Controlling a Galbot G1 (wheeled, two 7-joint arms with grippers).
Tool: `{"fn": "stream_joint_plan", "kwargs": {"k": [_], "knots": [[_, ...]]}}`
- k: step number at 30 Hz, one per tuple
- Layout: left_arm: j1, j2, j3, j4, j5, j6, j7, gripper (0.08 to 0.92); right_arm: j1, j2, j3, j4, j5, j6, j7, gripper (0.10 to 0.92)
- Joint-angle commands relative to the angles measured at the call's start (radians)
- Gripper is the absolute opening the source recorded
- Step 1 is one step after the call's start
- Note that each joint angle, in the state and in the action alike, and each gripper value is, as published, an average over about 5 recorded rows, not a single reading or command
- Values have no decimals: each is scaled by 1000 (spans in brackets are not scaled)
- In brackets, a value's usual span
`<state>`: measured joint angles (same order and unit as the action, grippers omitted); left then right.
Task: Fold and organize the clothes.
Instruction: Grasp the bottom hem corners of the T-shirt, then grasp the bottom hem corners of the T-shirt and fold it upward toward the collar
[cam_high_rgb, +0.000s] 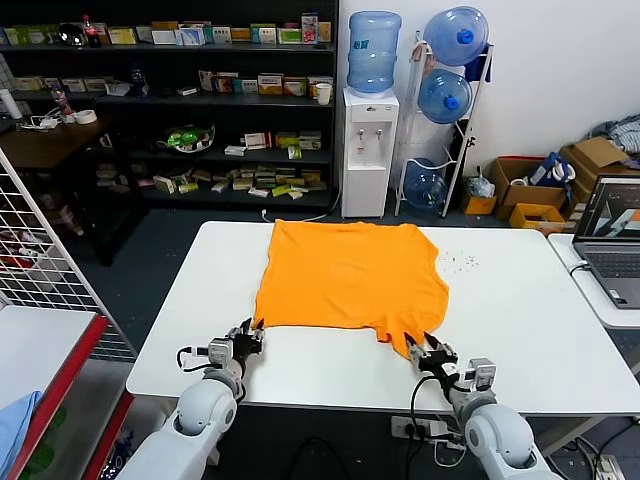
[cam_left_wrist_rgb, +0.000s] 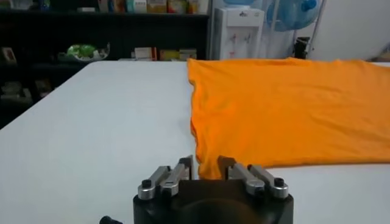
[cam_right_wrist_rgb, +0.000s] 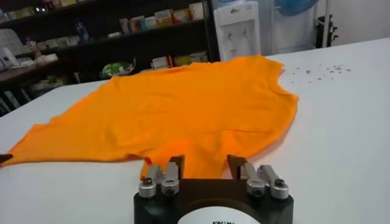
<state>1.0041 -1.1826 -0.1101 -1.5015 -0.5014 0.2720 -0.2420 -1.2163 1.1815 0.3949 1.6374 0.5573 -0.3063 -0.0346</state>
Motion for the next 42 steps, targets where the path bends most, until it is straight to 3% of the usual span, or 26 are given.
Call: {"fn": "stream_joint_plan", "kwargs": {"k": [1, 7, 11, 20, 38, 42], "knots": [[8, 3, 0, -8, -8, 23, 2, 273, 7, 0, -4, -1, 3, -1, 1, 360], [31, 6, 0, -30, -3, 19, 12, 118, -11, 4, 1, 12, -12, 3, 3, 179], [45, 18, 0, -63, -3, 11, 7, 96, -44, -9, 9, 56, -23, 6, 5, 124], [125, 75, -1, -193, -7, 13, -14, 96, -173, -57, 44, 195, -57, 9, 22, 125], [428, 218, -56, -470, -3, 2, -40, 96, -496, -127, 168, 414, -172, 39, 40, 125], [452, 224, -70, -501, 23, -20, -43, 96, -508, -145, 176, 441, -194, 50, 43, 125]]}}
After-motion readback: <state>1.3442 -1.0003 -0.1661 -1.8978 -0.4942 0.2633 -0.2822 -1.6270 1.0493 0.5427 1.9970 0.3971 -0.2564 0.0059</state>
